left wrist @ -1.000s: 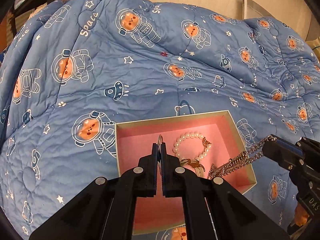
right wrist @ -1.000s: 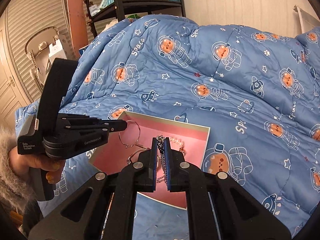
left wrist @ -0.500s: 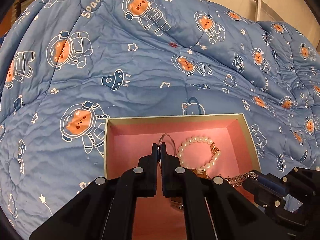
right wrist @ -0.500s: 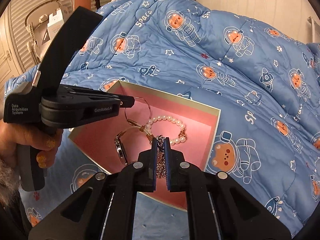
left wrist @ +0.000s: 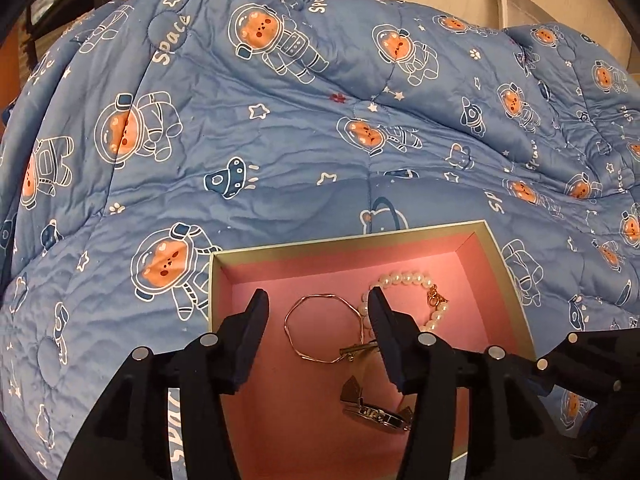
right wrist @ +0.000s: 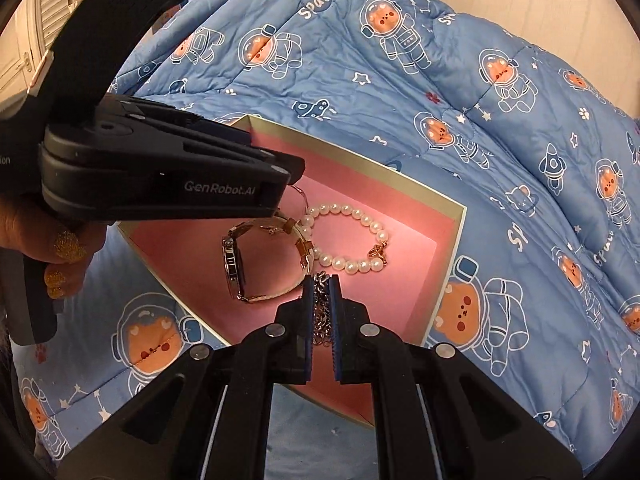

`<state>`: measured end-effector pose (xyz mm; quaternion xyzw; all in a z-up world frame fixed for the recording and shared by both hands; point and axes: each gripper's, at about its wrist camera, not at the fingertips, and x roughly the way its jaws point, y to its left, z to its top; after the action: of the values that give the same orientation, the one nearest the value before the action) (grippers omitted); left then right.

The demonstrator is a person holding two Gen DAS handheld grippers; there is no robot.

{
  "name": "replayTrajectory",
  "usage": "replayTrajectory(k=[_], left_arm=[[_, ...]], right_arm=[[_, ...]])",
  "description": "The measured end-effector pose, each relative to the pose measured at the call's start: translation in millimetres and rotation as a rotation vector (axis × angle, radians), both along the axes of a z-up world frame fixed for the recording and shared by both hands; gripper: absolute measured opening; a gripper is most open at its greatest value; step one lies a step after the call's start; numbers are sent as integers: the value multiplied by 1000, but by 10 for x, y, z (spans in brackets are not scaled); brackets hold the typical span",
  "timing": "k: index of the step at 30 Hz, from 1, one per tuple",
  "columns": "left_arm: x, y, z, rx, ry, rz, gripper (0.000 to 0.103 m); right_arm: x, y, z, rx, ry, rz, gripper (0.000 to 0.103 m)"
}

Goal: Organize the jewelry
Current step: 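Carry the chain and hoop earring into the pink box and release both, then move both grippers back to the small gold rings and earrings on the quilt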

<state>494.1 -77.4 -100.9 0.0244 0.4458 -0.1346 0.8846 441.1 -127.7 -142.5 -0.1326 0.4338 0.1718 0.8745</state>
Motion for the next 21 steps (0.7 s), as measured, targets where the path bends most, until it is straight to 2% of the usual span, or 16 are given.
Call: replayTrajectory(k=[2,4,6,9,14,15,17,21], left_arm=[[-19,13,54,5,-17,3,59],[-56,39,122,18,-51,17,71],[-118,90,194,3,-85,31,80],[-218,184,274,-13,-115,57,86],[-505,355,400,-32,-179,84,96],[-584,387,409,-41,-190,87,96],[-759,459,405,-69,-201,83,96],[-1115,576,284,-100,-183,83,96]], right_arm=[[-11,3,-1,2,1,8,23],[-51,-10,36,28,-27,11,61],[-86,-15,81,40,-59,8,63],[-111,-17,123,41,-85,1,63],[-225,-91,211,100,-94,-35,67],[-276,-112,236,110,-103,-51,69],[-383,-160,280,135,-122,-83,79],[-691,-256,309,173,-135,-113,80]])
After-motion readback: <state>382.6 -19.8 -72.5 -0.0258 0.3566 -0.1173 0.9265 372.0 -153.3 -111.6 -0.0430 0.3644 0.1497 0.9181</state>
